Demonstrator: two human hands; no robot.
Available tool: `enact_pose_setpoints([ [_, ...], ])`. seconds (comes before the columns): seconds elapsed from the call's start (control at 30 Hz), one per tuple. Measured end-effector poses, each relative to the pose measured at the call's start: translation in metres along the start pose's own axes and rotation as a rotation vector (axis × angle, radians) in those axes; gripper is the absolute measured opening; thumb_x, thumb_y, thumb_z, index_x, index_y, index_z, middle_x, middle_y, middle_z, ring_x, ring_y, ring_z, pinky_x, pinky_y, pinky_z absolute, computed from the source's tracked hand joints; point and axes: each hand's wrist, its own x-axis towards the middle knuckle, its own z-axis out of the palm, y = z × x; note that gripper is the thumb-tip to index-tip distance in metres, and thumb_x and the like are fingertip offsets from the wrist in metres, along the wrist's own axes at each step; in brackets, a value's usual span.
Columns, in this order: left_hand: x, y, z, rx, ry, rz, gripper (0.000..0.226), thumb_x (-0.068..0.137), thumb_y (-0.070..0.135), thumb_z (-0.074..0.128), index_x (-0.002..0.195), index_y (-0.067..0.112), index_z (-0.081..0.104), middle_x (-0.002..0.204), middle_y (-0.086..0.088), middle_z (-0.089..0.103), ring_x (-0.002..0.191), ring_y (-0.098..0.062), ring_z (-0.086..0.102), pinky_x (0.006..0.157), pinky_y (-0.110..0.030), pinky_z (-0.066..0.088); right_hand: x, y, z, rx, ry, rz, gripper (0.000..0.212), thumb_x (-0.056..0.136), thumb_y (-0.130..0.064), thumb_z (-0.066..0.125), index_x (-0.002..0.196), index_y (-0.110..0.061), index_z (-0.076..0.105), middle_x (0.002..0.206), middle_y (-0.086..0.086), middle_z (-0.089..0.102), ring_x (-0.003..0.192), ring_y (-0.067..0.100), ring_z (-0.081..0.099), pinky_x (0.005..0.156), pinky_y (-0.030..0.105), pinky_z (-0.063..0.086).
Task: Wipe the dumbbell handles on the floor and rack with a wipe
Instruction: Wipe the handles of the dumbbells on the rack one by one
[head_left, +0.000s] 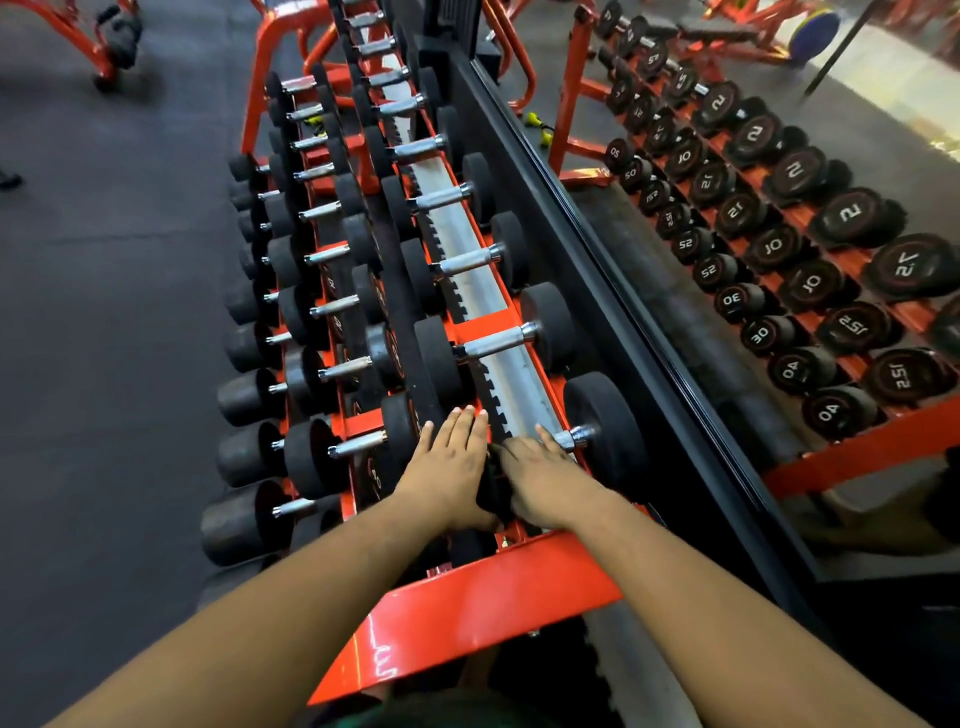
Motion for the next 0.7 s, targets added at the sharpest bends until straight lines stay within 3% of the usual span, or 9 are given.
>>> enact_pose_setpoints([
  [0.1,-0.001,0.001,0.000,0.003,0.008,-0.003,0.143,0.067,0.070,0.077,0.160,0.011,-0.015,0.170,-0.009,-0.010,0.156,-0.024,-0.012,0.126,-0.052,0.000,-0.026,0.003,0.021,-0.049,0.196,-0.019,0.061,0.092,-0.032,0.045,0.150,-0.015,0.040,0.149,0.003,0.045,0.144,0.023,0.035,0.125,0.046,0.014],
  [0.17,-0.001,0.001,0.000,0.004,0.012,-0.007,0.143,0.067,0.070,0.077,0.160,0.011,-0.015,0.170,-0.008,-0.011,0.156,-0.024,-0.012,0.126,-0.052,0.000,-0.025,0.006,0.028,-0.053,0.300,0.002,0.050,0.097,-0.036,0.041,0.143,-0.019,0.050,0.140,0.001,0.054,0.136,0.021,0.045,0.122,0.045,0.025],
  [0.27,0.000,0.000,0.001,0.003,0.014,-0.010,0.143,0.066,0.071,0.077,0.160,0.012,-0.013,0.170,-0.007,-0.010,0.156,-0.023,-0.011,0.126,-0.053,0.001,0.004,0.005,0.011,-0.028,0.217,0.143,0.045,0.101,-0.043,0.030,0.124,-0.021,0.062,0.116,0.002,0.064,0.117,0.026,0.056,0.118,0.046,0.027],
  [0.33,-0.001,0.000,0.002,-0.004,0.025,-0.013,0.143,0.065,0.071,0.077,0.161,0.013,-0.012,0.170,-0.007,-0.009,0.157,-0.022,-0.010,0.126,-0.053,0.001,0.015,0.002,0.004,-0.022,0.149,0.183,0.044,0.104,-0.044,0.029,0.117,-0.020,0.064,0.113,0.004,0.065,0.116,0.028,0.056,0.118,0.047,0.024],
  [0.43,-0.001,0.000,0.003,-0.005,0.031,-0.011,0.143,0.065,0.072,0.076,0.161,0.013,-0.012,0.170,-0.006,-0.011,0.156,-0.022,-0.011,0.126,-0.053,0.001,-0.011,0.004,0.018,-0.043,0.223,0.153,0.047,0.102,-0.045,0.035,0.138,-0.020,0.052,0.132,0.002,0.058,0.131,0.024,0.049,0.122,0.050,0.021],
  [0.5,0.000,0.000,0.005,0.006,0.037,-0.016,0.144,0.066,0.074,0.076,0.160,0.013,-0.014,0.170,-0.006,-0.012,0.156,-0.022,-0.013,0.126,-0.053,0.000,-0.040,0.012,0.031,-0.131,0.265,0.152,0.062,0.101,-0.047,0.038,0.153,-0.015,0.035,0.155,0.007,0.040,0.147,0.026,0.032,0.123,0.053,0.019],
  [0.57,0.001,0.000,0.004,0.008,0.027,-0.016,0.145,0.065,0.074,0.076,0.160,0.012,-0.014,0.170,-0.007,-0.013,0.156,-0.023,-0.014,0.126,-0.053,0.000,-0.049,0.020,0.036,-0.221,0.236,0.202,0.073,0.099,-0.045,0.047,0.158,-0.008,0.023,0.162,0.015,0.027,0.152,0.031,0.021,0.125,0.052,0.015],
  [0.63,0.003,0.001,0.004,0.018,0.030,-0.012,0.146,0.065,0.074,0.077,0.160,0.012,-0.014,0.170,-0.008,-0.012,0.156,-0.024,-0.013,0.126,-0.053,0.000,-0.037,0.016,0.030,-0.206,0.201,0.319,0.072,0.095,-0.033,0.058,0.154,-0.003,0.030,0.157,0.021,0.034,0.150,0.037,0.026,0.125,0.052,0.015],
  [0.7,0.002,0.000,0.005,0.019,0.033,-0.013,0.146,0.064,0.074,0.077,0.160,0.011,-0.013,0.170,-0.008,-0.010,0.156,-0.024,-0.011,0.127,-0.052,0.001,-0.016,-0.003,0.023,-0.163,0.241,0.337,0.054,0.093,-0.017,0.053,0.144,-0.003,0.044,0.145,0.020,0.049,0.143,0.036,0.038,0.124,0.049,0.021],
])
